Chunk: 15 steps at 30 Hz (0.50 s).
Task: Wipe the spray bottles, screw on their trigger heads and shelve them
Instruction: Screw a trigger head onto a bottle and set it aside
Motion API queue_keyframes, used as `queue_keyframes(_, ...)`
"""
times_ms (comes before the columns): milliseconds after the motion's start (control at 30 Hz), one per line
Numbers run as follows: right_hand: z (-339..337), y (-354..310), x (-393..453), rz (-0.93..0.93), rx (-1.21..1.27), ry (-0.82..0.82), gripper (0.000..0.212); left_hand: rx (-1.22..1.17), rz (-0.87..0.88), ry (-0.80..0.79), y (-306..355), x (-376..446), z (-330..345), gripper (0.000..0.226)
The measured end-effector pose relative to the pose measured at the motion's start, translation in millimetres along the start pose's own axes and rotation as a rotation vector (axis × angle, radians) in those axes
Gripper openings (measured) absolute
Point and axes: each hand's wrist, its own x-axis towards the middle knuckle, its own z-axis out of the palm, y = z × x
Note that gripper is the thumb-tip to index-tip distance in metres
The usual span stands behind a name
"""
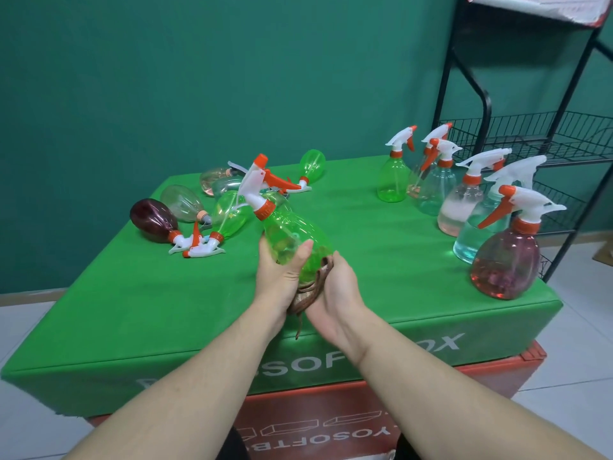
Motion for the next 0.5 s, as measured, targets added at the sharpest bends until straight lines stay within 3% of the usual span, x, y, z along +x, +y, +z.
queue_keyframes(233, -1.1, -6.8, -3.1, -0.052, -0.007, 0.051, 0.06, 0.1, 0.054, -0.046, 6.4, 5.6, -1.5, 0.053)
queue_keyframes(400, -8.2, -18.6, -2.3, -0.084, -0.016, 0.037, 0.049, 0.139, 0.024, -0.111, 3.4, 1.0, -0.2, 0.037)
queue_keyframes(500, -12.9, -21.3, -1.5, -0.106, -0.094, 0.092, 0.043, 0.18, 0.04, -0.122, 1.1, 2.7, 1.5, 0.048)
